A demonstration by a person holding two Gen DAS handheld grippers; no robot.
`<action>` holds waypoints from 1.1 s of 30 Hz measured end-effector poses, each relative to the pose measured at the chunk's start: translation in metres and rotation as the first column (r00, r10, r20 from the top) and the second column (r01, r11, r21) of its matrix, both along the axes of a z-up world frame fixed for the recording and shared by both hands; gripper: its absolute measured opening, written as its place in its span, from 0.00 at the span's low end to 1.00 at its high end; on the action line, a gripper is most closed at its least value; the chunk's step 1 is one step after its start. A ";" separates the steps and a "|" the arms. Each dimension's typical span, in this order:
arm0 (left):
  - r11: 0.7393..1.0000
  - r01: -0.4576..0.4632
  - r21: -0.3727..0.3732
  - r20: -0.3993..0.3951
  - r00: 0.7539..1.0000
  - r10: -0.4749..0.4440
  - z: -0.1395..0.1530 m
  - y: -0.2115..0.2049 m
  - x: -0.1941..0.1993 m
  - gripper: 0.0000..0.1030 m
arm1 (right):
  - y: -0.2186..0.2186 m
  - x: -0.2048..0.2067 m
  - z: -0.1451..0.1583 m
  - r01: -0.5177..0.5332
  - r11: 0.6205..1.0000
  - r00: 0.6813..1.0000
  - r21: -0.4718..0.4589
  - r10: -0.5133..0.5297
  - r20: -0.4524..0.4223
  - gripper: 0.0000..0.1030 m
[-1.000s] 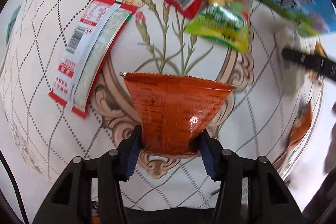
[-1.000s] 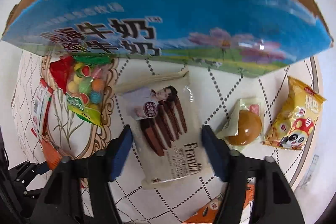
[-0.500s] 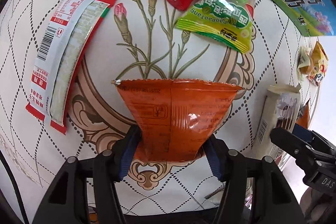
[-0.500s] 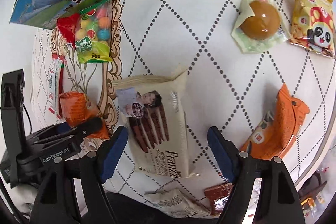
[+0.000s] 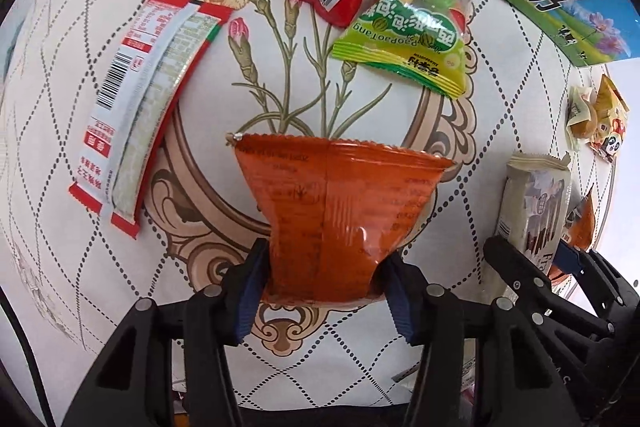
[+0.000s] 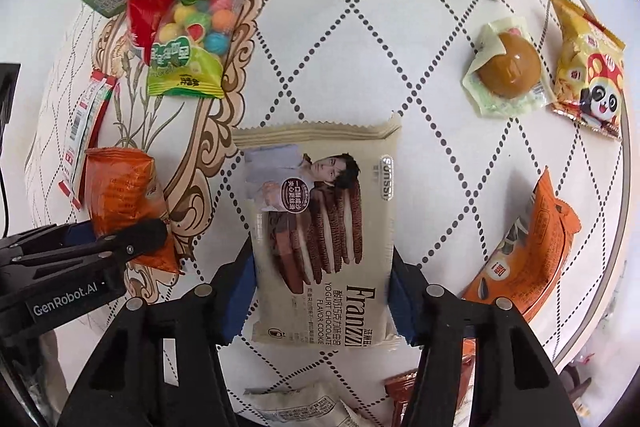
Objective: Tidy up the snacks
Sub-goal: 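Lower both packets into the box and open both tools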
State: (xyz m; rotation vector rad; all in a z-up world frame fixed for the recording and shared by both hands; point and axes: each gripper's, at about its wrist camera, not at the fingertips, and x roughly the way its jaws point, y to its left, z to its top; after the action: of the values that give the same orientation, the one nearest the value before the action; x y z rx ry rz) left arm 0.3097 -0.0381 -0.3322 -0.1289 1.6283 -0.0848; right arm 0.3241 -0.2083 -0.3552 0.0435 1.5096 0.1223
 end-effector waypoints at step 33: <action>0.998 0.059 0.019 0.245 0.967 -0.062 0.170 -0.012 0.264 0.48 | -0.064 0.233 0.185 0.102 0.994 0.945 0.028 -0.105 0.311 0.58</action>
State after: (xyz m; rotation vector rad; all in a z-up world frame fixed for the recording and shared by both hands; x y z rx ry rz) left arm 0.5738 -0.0500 -0.1622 -0.0567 1.3844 -0.1330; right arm 0.5570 -0.2724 -0.1699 0.1078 1.1872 0.0500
